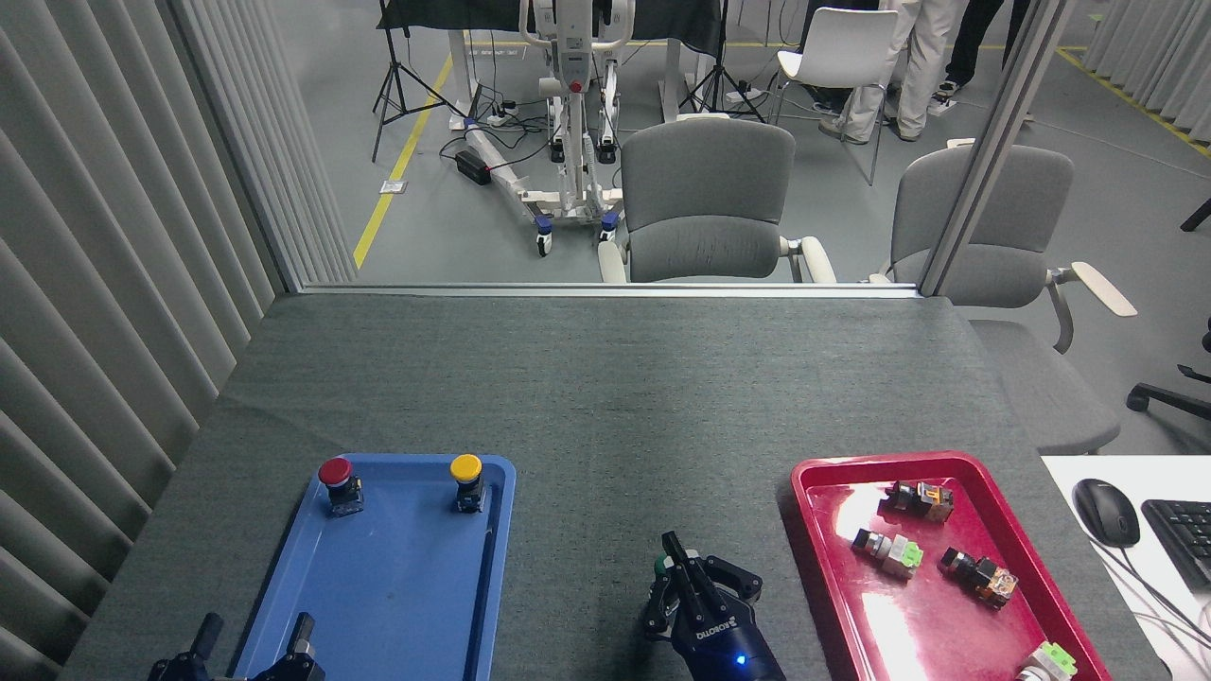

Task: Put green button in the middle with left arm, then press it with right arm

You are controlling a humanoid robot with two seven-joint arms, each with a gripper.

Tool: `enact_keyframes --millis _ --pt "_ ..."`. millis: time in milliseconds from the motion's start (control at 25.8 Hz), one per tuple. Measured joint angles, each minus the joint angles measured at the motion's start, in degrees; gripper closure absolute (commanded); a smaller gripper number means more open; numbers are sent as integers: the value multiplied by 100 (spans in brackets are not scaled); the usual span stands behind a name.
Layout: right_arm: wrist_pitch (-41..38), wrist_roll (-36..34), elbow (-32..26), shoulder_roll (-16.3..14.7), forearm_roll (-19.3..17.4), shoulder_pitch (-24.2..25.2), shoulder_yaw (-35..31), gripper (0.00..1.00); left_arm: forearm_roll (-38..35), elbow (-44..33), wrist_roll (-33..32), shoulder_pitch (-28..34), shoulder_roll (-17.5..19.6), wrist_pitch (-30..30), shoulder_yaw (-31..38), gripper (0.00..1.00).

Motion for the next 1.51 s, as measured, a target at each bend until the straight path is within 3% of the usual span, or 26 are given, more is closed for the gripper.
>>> enact_keyframes --millis 581,852,1123,1356,1472,1511 --pt "-26 -98 486 74 -13 -25 104 84 47 7 -7 -38 -14 -55 59 1" --pt "5 -158 507 86 -211 -42 49 81 52 18 -11 -48 -4 -46 60 1" --pt "39 -1131 188 131 -262 -81 -19 81 53 3 -11 -48 4 -44 59 1" --pt "4 -1322 -7 234 -279 -99 -322 78 57 -5 -5 -49 23 -61 59 1" --pt "-54 -1339 -209 213 -293 -4 -629 59 60 -5 -1 -49 24 -63 59 1" --pt "-116 -1348 -279 208 -295 52 -782 39 62 -6 -1 -49 24 -64 59 1"
